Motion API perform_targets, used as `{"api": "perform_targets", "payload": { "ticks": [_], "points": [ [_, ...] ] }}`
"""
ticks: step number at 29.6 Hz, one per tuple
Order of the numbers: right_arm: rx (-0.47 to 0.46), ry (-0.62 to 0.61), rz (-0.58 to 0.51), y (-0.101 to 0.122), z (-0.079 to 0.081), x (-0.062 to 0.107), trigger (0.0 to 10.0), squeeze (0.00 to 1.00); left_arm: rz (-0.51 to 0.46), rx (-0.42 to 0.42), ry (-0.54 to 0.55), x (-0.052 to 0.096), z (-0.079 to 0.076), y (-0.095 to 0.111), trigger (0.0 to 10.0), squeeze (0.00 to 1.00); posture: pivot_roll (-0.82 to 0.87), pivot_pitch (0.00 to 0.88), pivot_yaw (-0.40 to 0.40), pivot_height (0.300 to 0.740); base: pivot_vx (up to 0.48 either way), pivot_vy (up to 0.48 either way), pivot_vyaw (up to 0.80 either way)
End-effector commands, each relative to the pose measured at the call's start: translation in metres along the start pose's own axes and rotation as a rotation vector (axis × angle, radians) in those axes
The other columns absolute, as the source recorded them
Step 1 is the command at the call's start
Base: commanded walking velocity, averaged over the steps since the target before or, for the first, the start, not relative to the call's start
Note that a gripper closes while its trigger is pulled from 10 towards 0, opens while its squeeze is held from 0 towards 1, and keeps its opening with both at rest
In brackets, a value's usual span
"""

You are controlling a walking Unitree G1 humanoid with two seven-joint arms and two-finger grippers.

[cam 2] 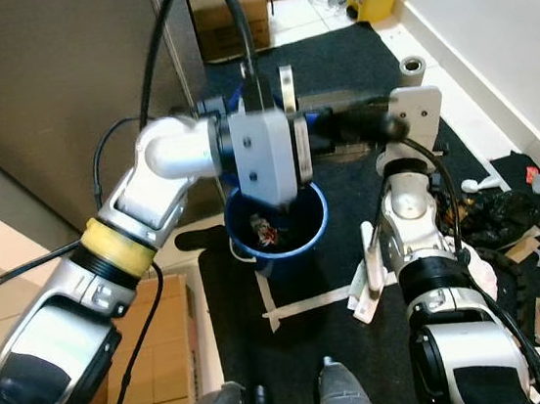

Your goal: Sweep floor

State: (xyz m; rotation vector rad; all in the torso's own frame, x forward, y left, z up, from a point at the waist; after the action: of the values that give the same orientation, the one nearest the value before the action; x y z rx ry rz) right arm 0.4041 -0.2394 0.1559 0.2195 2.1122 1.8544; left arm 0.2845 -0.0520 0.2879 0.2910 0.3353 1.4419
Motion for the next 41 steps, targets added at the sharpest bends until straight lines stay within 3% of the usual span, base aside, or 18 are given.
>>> {"api": "perform_targets", "payload": {
  "ticks": [1, 6, 8, 9, 10, 12, 14, 15, 18, 19, 21, 23, 24, 27, 28, 29, 36, 41],
  "points": [
    [0.000, 0.004, -0.048, 0.012, 0.001, -0.002, 10.0, 0.00, -0.015, -0.082, -0.030, -0.001, 0.004, 0.011, 10.0, 0.00, 0.00, 0.157, 0.057, 0.740, 0.000, 0.000, 0.00],
    [0.001, 0.007, -0.048, 0.012, 0.002, -0.003, 10.0, 0.00, -0.015, -0.084, -0.012, -0.001, 0.008, 0.012, 10.0, 0.00, 0.00, 0.156, 0.057, 0.740, 0.000, 0.000, 0.00],
    [-0.001, 0.006, -0.048, 0.012, 0.002, -0.003, 10.0, 0.00, 0.028, -0.031, 0.148, 0.006, 0.040, 0.009, 10.0, 0.00, 0.00, 0.156, 0.060, 0.740, 0.000, 0.000, 0.00],
    [-0.001, 0.006, -0.048, 0.012, 0.002, -0.003, 10.0, 0.00, 0.028, -0.031, 0.148, 0.006, 0.040, 0.009, 10.0, 0.00, 0.00, 0.156, 0.060, 0.740, 0.000, 0.000, 0.00],
    [-0.002, 0.005, -0.047, 0.011, 0.002, -0.002, 10.0, 0.00, 0.070, -0.008, 0.246, 0.014, 0.059, 0.006, 10.0, 0.00, 0.00, 0.155, 0.061, 0.740, 0.000, 0.000, 0.00],
    [-0.002, 0.005, -0.047, 0.011, 0.002, -0.002, 10.0, 0.00, 0.070, -0.008, 0.246, 0.014, 0.059, 0.006, 10.0, 0.00, 0.00, 0.155, 0.061, 0.740, 0.000, 0.000, 0.00],
    [-0.003, 0.004, -0.044, 0.010, 0.002, -0.002, 10.0, 0.00, 0.132, 0.067, 0.459, 0.036, 0.099, 0.002, 10.0, 0.00, 0.01, 0.155, 0.056, 0.740, 0.000, 0.000, 0.00],
    [-0.003, 0.004, -0.044, 0.010, 0.002, -0.002, 10.0, 0.00, 0.132, 0.067, 0.459, 0.036, 0.099, 0.002, 10.0, 0.00, 0.01, 0.155, 0.056, 0.740, 0.000, 0.000, 0.00],
    [-0.006, 0.015, -0.041, 0.010, 0.006, -0.002, 10.0, 0.00, 0.147, 0.181, 0.779, 0.079, 0.153, 0.010, 10.0, 0.00, 0.03, 0.154, 0.052, 0.740, 0.000, 0.000, 0.00],
    [-0.006, 0.015, -0.041, 0.010, 0.006, -0.002, 10.0, 0.00, 0.147, 0.181, 0.779, 0.079, 0.153, 0.010, 10.0, 0.00, 0.03, 0.154, 0.052, 0.740, 0.000, 0.000, 0.00],
    [-0.007, 0.018, -0.041, 0.011, 0.008, -0.002, 10.0, 0.00, 0.136, 0.224, 0.858, 0.093, 0.165, 0.014, 10.0, 0.00, 0.03, 0.152, 0.052, 0.740, 0.000, 0.000, 0.00],
    [-0.008, 0.023, -0.040, 0.011, 0.009, -0.002, 10.0, 0.00, 0.109, 0.365, 1.011, 0.122, 0.183, 0.017, 10.0, 0.00, 0.03, 0.152, 0.048, 0.740, 0.000, 0.000, 0.00],
    [-0.006, 0.025, -0.038, 0.010, 0.009, -0.002, 10.0, 0.00, 0.102, 0.435, 1.058, 0.133, 0.186, 0.017, 10.0, 0.00, 0.03, 0.152, 0.048, 0.740, 0.000, 0.000, 0.00],
    [-0.006, 0.025, -0.038, 0.010, 0.009, -0.002, 10.0, 0.00, 0.102, 0.435, 1.058, 0.133, 0.186, 0.017, 10.0, 0.00, 0.03, 0.152, 0.048, 0.740, 0.000, 0.000, 0.00],
    [-0.002, 0.025, -0.035, 0.009, 0.008, -0.002, 10.0, 0.00, 0.100, 0.544, 1.096, 0.149, 0.182, 0.020, 10.0, 0.00, 0.03, 0.153, 0.048, 0.740, 0.000, 0.000, 0.00],
    [0.000, 0.025, -0.034, 0.008, 0.007, -0.002, 10.0, 0.00, 0.115, 0.577, 1.107, 0.155, 0.179, 0.020, 10.0, 0.00, 0.03, 0.153, 0.049, 0.740, 0.000, 0.000, 0.00],
    [0.009, 0.022, -0.030, 0.005, 0.003, -0.001, 10.0, 0.00, 0.256, 0.585, 1.183, 0.192, 0.161, 0.029, 10.0, 0.00, 0.04, 0.151, 0.044, 0.740, 0.000, 0.000, 0.00],
    [0.010, 0.024, -0.030, 0.005, 0.003, -0.001, 10.0, 0.00, 0.276, 0.577, 1.211, 0.200, 0.158, 0.032, 10.0, 0.00, 0.04, 0.150, 0.044, 0.740, 0.000, 0.000, 0.00]
  ]
}}
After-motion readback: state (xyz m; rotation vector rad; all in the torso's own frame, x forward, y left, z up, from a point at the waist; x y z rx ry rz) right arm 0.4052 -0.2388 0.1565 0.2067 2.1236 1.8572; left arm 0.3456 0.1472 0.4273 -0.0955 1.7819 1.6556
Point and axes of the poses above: a point about 5 cm out from each wrist's last joint towards the gripper, its own x axis pointing back from the gripper into the wrist, its own y axis along the axis of the wrist's last joint, z = x × y, the point moved 4 cm from there along -x, pointing out of the wrist towards the gripper, and after that the axes turned 2 degrees about -x, right-handed, at the moved point
